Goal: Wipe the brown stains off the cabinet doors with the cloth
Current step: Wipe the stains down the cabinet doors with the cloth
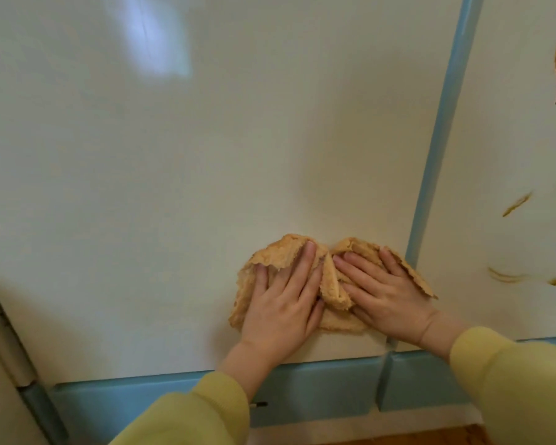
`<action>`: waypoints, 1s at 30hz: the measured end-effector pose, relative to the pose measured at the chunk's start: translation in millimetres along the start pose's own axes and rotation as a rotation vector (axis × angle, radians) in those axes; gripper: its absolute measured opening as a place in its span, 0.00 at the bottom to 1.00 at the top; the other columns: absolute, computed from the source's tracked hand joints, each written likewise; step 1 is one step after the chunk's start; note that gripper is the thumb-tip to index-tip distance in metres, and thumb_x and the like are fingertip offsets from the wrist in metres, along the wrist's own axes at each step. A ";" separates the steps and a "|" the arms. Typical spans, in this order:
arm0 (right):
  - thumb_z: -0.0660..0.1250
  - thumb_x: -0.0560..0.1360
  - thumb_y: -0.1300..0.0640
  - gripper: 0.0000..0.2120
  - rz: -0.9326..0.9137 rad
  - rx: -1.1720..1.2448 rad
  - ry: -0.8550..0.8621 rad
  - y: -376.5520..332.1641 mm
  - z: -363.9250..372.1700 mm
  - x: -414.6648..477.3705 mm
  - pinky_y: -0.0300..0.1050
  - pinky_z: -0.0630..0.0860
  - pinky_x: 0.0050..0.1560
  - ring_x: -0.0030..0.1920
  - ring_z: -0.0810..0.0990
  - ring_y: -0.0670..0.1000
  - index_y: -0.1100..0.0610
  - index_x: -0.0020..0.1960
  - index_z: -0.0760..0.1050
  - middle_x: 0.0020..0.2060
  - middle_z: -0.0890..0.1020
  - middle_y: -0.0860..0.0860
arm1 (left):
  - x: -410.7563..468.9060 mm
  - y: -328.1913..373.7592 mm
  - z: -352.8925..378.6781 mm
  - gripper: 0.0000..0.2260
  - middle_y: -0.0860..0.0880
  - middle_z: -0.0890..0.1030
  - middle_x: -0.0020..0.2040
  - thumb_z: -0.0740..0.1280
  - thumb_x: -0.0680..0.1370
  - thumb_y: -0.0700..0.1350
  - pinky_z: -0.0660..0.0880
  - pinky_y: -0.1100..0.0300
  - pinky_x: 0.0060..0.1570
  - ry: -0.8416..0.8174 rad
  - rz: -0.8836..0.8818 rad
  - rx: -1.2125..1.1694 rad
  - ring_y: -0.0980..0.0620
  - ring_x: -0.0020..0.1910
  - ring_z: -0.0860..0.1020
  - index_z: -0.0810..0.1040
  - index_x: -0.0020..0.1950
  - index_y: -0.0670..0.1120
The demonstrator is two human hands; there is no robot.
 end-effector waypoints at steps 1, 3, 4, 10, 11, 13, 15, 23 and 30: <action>0.51 0.79 0.51 0.15 0.032 0.016 0.002 -6.8 1.7 -3.4 0.54 0.44 0.73 0.75 0.50 0.49 0.55 0.61 0.68 0.76 0.47 0.50 | -1.1 -1.2 0.0 0.25 0.42 0.49 0.76 0.56 0.75 0.55 0.60 0.42 0.57 -0.003 0.028 0.015 0.47 0.57 0.67 0.61 0.69 0.44; 0.50 0.79 0.50 0.16 0.098 0.040 0.014 -19.6 5.2 -8.0 0.54 0.44 0.73 0.75 0.50 0.49 0.56 0.61 0.69 0.76 0.48 0.50 | -1.4 -3.7 -2.2 0.25 0.44 0.57 0.72 0.56 0.75 0.55 0.60 0.43 0.57 -0.006 0.086 0.040 0.47 0.54 0.68 0.63 0.68 0.45; 0.50 0.79 0.50 0.17 0.129 0.044 0.025 -25.3 6.8 -9.5 0.53 0.44 0.73 0.75 0.50 0.49 0.56 0.61 0.69 0.76 0.48 0.50 | -1.7 -4.9 -3.8 0.24 0.45 0.59 0.71 0.56 0.75 0.54 0.61 0.43 0.57 -0.007 0.122 0.048 0.47 0.53 0.68 0.64 0.68 0.45; 0.48 0.80 0.56 0.14 0.281 0.042 0.059 -65.3 21.8 -18.4 0.53 0.45 0.73 0.75 0.48 0.50 0.59 0.58 0.68 0.72 0.59 0.57 | -9.9 -27.2 -7.3 0.21 0.45 0.59 0.71 0.57 0.76 0.52 0.49 0.48 0.67 -0.057 0.427 0.072 0.48 0.62 0.66 0.65 0.67 0.44; 0.47 0.80 0.57 0.14 0.297 0.046 0.057 -72.1 24.6 -18.1 0.53 0.45 0.73 0.75 0.47 0.50 0.59 0.57 0.69 0.68 0.64 0.58 | -11.6 -32.6 -8.2 0.21 0.45 0.59 0.71 0.56 0.76 0.52 0.47 0.49 0.68 -0.075 0.473 0.078 0.47 0.63 0.65 0.65 0.67 0.44; 0.47 0.80 0.59 0.13 0.309 0.048 0.059 -83.3 29.8 -15.3 0.54 0.44 0.73 0.75 0.47 0.51 0.59 0.55 0.69 0.62 0.68 0.57 | -13.8 -44.8 -11.6 0.21 0.45 0.58 0.72 0.54 0.78 0.51 0.41 0.50 0.71 -0.105 0.545 0.084 0.47 0.66 0.62 0.64 0.68 0.43; 0.49 0.79 0.59 0.12 0.310 0.052 0.078 -95.0 34.3 -8.5 0.54 0.44 0.73 0.75 0.48 0.51 0.59 0.55 0.69 0.62 0.68 0.56 | -18.4 -60.5 -15.8 0.20 0.42 0.52 0.75 0.50 0.79 0.49 0.37 0.50 0.72 -0.127 0.605 0.100 0.47 0.68 0.60 0.61 0.69 0.43; 0.50 0.81 0.61 0.11 0.270 0.263 0.335 -139.8 43.0 75.6 0.49 0.49 0.73 0.67 0.64 0.52 0.58 0.51 0.71 0.63 0.73 0.55 | -55.4 -139.6 -45.6 0.24 0.46 0.41 0.76 0.44 0.80 0.51 0.45 0.50 0.70 -0.126 0.484 0.209 0.45 0.71 0.56 0.49 0.74 0.44; 0.53 0.80 0.62 0.09 0.249 0.367 0.454 -170.8 46.8 151.5 0.48 0.58 0.68 0.61 0.73 0.52 0.59 0.51 0.72 0.54 0.81 0.57 | -85.0 -176.9 -70.1 0.24 0.42 0.37 0.75 0.47 0.77 0.51 0.68 0.38 0.56 -0.190 0.050 0.220 0.38 0.62 0.62 0.59 0.69 0.38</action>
Point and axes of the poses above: each hand's wrist, its own x-axis towards the middle knuckle, its own z-axis out of the palm, y = z × x, the point moved 2 cm from there along x, towards the middle knuckle
